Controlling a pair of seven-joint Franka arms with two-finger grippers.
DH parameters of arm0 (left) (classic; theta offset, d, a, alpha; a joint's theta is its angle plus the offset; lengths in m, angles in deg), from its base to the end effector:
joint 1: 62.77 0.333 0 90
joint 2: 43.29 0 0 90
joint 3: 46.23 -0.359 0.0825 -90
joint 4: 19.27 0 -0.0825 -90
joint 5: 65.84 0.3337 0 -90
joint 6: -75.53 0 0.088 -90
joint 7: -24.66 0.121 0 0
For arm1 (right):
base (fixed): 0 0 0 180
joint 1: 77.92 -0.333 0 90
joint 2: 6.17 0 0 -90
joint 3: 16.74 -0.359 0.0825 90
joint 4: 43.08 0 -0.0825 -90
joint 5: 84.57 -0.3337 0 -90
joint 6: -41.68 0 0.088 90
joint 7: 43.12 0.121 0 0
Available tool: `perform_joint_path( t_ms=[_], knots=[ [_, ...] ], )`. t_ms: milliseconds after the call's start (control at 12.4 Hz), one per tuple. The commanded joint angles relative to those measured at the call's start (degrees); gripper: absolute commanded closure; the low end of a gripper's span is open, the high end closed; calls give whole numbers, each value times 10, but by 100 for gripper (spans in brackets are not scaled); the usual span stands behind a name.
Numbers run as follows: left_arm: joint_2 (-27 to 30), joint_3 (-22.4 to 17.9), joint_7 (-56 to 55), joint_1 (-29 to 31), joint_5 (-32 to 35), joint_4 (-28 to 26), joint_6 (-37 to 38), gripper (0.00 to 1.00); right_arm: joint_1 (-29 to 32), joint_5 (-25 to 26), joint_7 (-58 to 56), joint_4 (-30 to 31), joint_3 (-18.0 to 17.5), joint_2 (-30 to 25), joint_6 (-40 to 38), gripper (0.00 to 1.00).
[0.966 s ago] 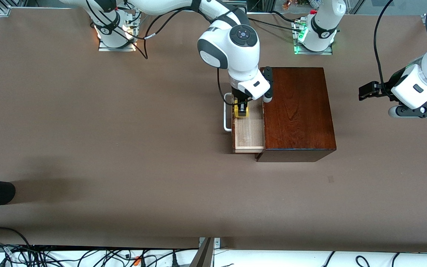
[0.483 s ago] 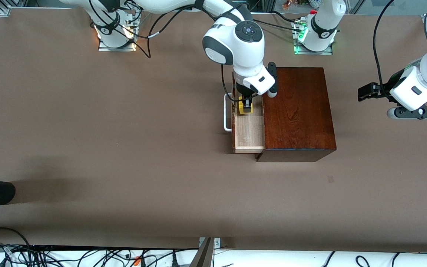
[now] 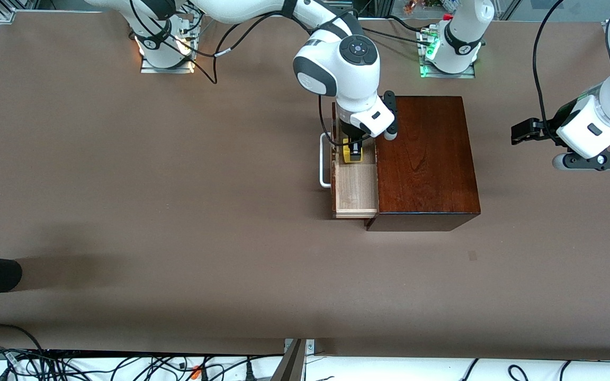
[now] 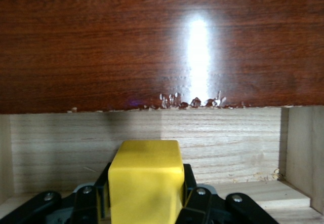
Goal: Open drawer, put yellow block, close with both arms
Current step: 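Lower the cube into the drawer and open the right gripper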
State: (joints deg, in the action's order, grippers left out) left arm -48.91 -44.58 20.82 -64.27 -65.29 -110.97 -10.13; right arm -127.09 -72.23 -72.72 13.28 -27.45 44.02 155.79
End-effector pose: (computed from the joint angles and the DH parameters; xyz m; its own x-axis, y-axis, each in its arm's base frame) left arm 0.5198 -0.0266 0.5852 0.9795 0.0135 -0.2012 0.0096 -0.9997 -0.0202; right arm 0.4517 0.6304 0.3807 0.0058 0.9957 0.0921 0.9919 -0.0174 0.1257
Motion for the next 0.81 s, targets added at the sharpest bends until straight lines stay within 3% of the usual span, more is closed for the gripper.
perform_joint_path(
  t_ms=[0,725],
  knots=[
    [2,3,1,4,0,2,4,0,-6,14,-10,-10,4,8,-6,94],
    [1,3,1,4,0,2,3,0,-5,22,-18,14,4,8,-15,89]
  ],
)
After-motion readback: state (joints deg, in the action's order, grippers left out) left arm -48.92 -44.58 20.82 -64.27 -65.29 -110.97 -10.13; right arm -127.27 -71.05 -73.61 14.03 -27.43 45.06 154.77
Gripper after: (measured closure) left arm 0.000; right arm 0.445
